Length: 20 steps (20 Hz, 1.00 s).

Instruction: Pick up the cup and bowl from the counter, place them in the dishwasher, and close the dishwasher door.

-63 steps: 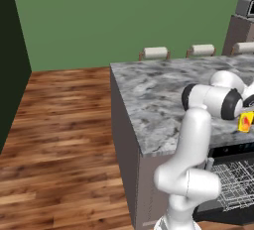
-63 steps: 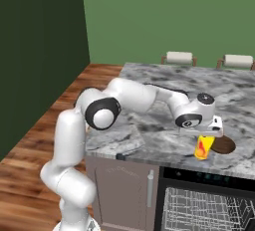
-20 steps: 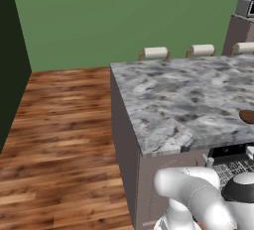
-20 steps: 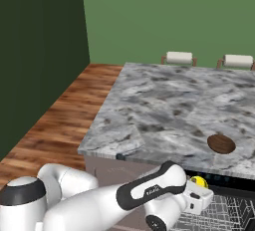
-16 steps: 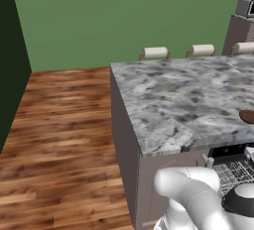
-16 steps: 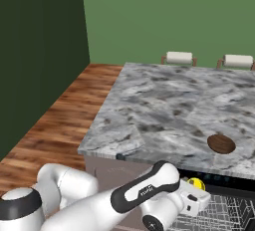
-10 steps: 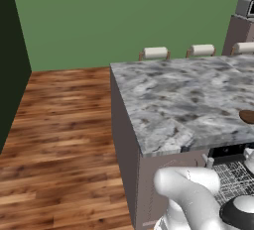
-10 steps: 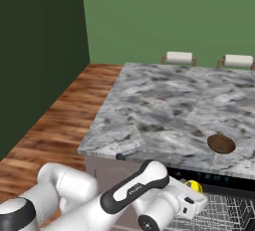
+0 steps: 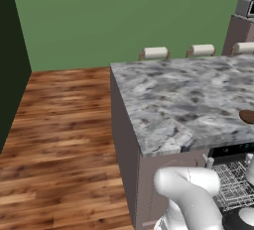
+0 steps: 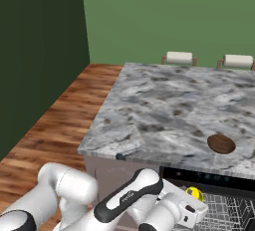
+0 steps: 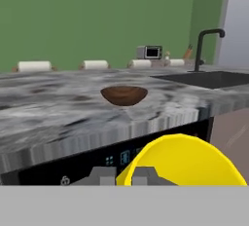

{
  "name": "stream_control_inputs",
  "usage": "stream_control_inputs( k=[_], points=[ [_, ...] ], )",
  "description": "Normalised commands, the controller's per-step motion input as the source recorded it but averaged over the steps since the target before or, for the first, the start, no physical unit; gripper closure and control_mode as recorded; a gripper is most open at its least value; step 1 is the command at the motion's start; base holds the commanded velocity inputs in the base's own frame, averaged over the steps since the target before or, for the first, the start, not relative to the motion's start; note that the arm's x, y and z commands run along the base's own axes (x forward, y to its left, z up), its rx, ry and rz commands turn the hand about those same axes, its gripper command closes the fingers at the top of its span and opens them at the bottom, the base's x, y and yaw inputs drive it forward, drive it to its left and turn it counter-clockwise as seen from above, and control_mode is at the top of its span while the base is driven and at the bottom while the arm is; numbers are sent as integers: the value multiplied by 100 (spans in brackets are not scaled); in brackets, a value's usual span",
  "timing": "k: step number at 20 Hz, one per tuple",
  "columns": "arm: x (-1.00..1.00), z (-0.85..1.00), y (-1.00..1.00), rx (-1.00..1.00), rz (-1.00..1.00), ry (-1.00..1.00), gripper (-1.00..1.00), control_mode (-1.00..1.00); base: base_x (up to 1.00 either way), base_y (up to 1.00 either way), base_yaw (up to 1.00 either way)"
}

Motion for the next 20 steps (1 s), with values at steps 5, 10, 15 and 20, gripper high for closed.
stream_control_inputs(
  k=[5,10,15,20],
  points=[
    [0,-35,0,0,0,2,100,-100,0,0,0],
    [0,-43,0,0,0,4,100,-100,0,0,0],
    [1,-32,-8,0,0,1,100,-100,0,0,0],
    [11,-33,-12,0,0,3,100,-100,0,0,0]
  ],
)
